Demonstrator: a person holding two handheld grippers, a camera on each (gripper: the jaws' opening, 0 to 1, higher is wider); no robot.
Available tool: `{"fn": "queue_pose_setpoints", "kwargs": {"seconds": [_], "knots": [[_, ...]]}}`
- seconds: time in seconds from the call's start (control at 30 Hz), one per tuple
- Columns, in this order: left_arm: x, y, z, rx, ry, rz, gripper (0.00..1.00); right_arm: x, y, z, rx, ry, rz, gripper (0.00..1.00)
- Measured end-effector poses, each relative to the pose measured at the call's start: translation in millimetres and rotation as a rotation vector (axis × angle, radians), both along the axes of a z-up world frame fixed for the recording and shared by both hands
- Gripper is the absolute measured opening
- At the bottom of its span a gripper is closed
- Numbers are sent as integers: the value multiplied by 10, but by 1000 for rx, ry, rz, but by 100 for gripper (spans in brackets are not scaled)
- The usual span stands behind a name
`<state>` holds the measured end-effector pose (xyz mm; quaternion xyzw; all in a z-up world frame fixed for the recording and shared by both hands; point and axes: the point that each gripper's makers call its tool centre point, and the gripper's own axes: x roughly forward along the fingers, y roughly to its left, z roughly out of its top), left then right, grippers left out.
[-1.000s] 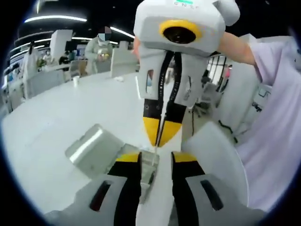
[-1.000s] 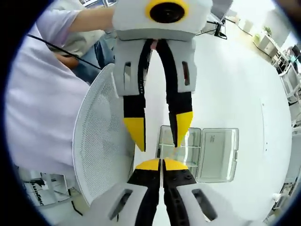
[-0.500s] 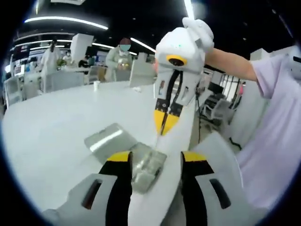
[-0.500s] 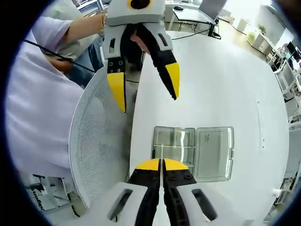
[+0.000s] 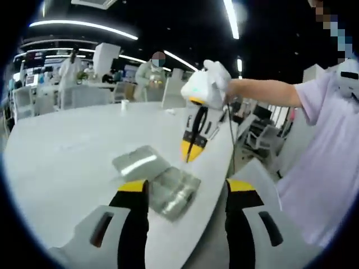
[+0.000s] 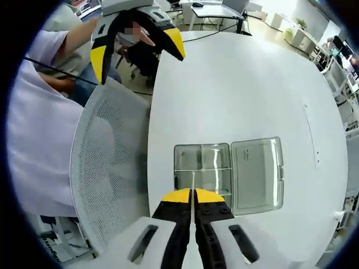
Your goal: Insert the divider into the dual guide fixture by aligning both edges with the guide slots and pushing it downward to the bottom, including one-sided entry, uneven engagement, binding, and posture correction.
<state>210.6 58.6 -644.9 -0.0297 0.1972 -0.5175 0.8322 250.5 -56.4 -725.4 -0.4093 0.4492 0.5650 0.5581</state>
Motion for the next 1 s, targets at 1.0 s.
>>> {"fn": "queue_pose_setpoints", "kwargs": {"seconds": [1.0], "knots": [[-47,213,-31,9,18,64,53,137,-8,-470,-48,-8,16,0]]}}
